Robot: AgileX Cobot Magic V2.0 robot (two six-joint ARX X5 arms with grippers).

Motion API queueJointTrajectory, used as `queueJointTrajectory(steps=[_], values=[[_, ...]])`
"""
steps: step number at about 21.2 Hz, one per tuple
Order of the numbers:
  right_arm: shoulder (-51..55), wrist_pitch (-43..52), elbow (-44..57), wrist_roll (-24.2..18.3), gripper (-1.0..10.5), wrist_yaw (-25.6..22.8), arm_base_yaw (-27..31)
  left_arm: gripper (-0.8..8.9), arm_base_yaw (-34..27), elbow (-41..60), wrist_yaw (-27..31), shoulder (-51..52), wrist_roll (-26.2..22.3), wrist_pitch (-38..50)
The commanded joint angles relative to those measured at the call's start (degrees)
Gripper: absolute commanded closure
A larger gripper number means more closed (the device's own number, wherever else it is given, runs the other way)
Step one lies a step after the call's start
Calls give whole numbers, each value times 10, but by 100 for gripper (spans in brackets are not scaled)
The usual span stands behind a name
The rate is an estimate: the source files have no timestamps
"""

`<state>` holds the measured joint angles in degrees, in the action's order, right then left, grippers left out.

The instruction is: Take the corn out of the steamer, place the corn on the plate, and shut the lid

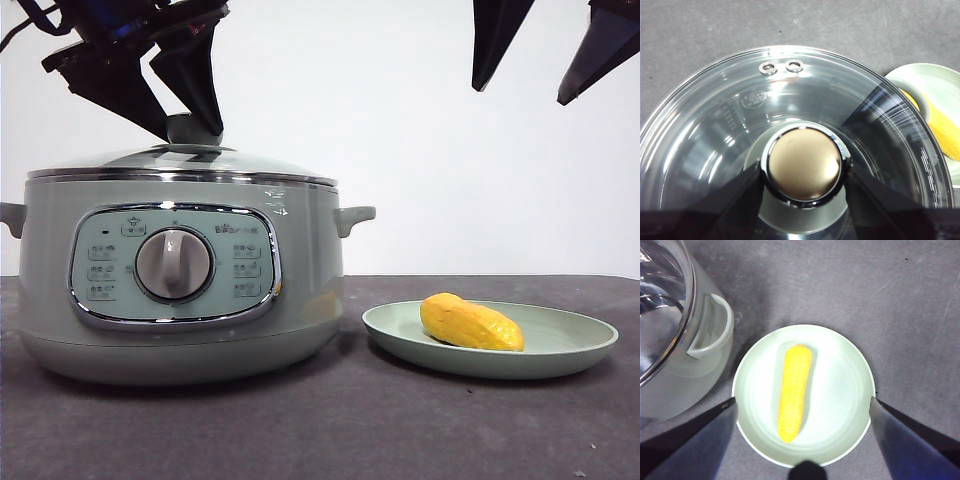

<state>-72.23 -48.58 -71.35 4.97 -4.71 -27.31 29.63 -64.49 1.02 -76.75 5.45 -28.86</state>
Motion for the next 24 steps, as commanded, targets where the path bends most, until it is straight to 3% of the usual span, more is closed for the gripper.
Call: queueJointTrajectory(steps=[1,4,6,9,10,14,19,20,22,24], values=[[-1,1,2,5,508,-2,0,822,0,3,-15,-3,-8,-19],[-1,1,2,5,508,-2,0,821,0,3,-14,-3,-8,-26],[-1,1,2,5,508,-2,0,768,0,3,-14,-3,-8,-25],[-1,1,2,5,508,-2,0,344,0,3,-14,-3,-8,-24],[-1,1,2,5,508,-2,0,339,0,3,-14,-3,-8,-23],[-1,1,2,3,508,-1,0,339,0,3,-14,17,-8,-22],[22,-3,2,-6,512,3,-2,358,0,3,-14,127,-7,-42],[34,-6,2,-5,540,3,-3,431,0,3,-13,150,-9,-59],[68,-7,5,-5,716,3,-13,775,0,3,-3,195,-31,-103],[113,21,30,-5,903,2,-25,822,0,5,36,233,-37,-133]])
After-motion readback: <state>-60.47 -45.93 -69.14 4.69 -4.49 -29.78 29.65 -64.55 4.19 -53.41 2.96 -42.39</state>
